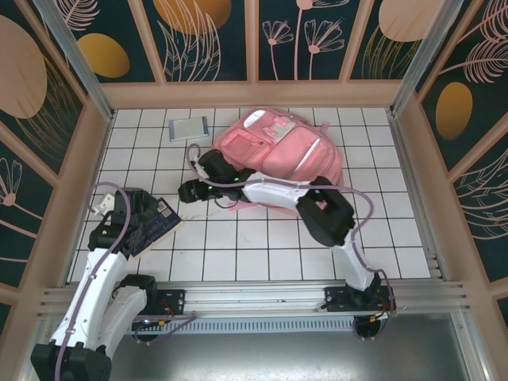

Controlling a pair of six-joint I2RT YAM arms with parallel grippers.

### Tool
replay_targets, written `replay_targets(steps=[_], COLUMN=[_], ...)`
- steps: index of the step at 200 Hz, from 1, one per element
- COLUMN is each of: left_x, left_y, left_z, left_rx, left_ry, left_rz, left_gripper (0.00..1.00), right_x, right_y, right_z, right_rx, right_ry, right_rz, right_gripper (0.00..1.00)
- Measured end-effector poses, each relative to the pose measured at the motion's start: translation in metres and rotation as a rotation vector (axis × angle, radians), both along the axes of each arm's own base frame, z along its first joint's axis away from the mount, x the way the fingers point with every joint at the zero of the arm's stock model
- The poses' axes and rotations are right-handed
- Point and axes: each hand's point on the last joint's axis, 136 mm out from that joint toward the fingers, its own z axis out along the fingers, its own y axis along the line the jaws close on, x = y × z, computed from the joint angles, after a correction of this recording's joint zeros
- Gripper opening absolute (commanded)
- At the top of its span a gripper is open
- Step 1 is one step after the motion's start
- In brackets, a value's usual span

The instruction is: Pack books, pencil case, and school supplies into a backpack

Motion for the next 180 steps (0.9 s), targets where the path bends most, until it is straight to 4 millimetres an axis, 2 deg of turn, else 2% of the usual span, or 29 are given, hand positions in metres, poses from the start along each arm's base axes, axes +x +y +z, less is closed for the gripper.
replay_targets(steps=[30,68,85,116,150,180], left_x=[-0.014,-0.039,-0.040,-0.031,-0.037,-0.031], left_y=[0.010,0.028,0.032,0.036,0.040,0.039], left_z=[-0.021,-0.068,-0.072,-0.076,-0.097,-0.102], left_rx=[-0.010,-0.032,-0.039,-0.029,-0.029,-0.044], left_ry=[0.036,0.147,0.137,0.117,0.137,0.129], left_rz=[0.092,0.227,0.255,0.283,0.308,0.302], left_gripper=[0.99,0.99,0.98,0.98,0.98,0.97], right_x=[-0.006,-0.014,-0.023,-0.036,-0.041,-0.045], right_y=[0.025,0.033,0.031,0.030,0.033,0.037], right_z=[-0.022,-0.046,-0.055,-0.057,-0.057,-0.056], right_rx=[0.011,0.001,-0.010,-0.001,0.025,0.060], right_ry=[0.122,0.239,0.290,0.357,0.403,0.459], right_rz=[0.068,0.120,0.148,0.191,0.221,0.245], right_gripper=[0.65,0.64,0.64,0.62,0.60,0.56])
